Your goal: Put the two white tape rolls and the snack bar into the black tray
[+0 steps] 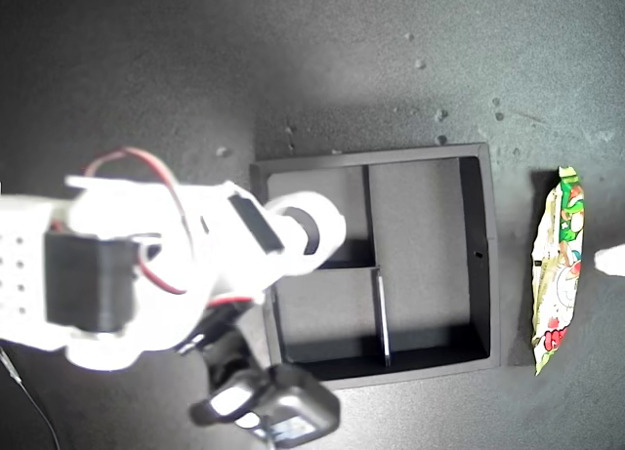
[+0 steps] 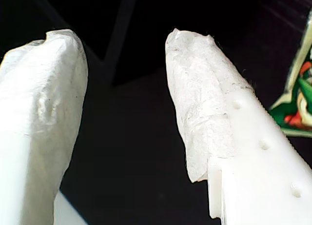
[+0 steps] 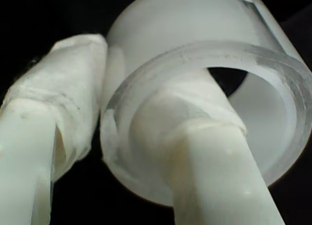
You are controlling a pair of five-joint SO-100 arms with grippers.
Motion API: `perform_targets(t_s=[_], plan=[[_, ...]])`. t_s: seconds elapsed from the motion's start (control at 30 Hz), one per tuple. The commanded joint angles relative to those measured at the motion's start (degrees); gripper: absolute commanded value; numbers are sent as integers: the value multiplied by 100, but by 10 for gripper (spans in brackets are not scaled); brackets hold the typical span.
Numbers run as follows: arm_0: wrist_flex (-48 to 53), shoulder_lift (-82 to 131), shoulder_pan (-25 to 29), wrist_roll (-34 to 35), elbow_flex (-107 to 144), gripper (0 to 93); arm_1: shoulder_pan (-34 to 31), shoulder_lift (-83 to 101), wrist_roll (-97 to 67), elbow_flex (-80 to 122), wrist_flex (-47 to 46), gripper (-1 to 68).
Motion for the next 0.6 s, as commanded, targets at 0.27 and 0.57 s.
perform_targets(t_s=[0.27, 0.57], plan=[[624, -896, -202, 114, -1345, 4, -35, -967, 844, -413, 624, 98], [2320, -2575, -97, 0, -4641, 145, -149, -967, 976, -457, 879, 161]])
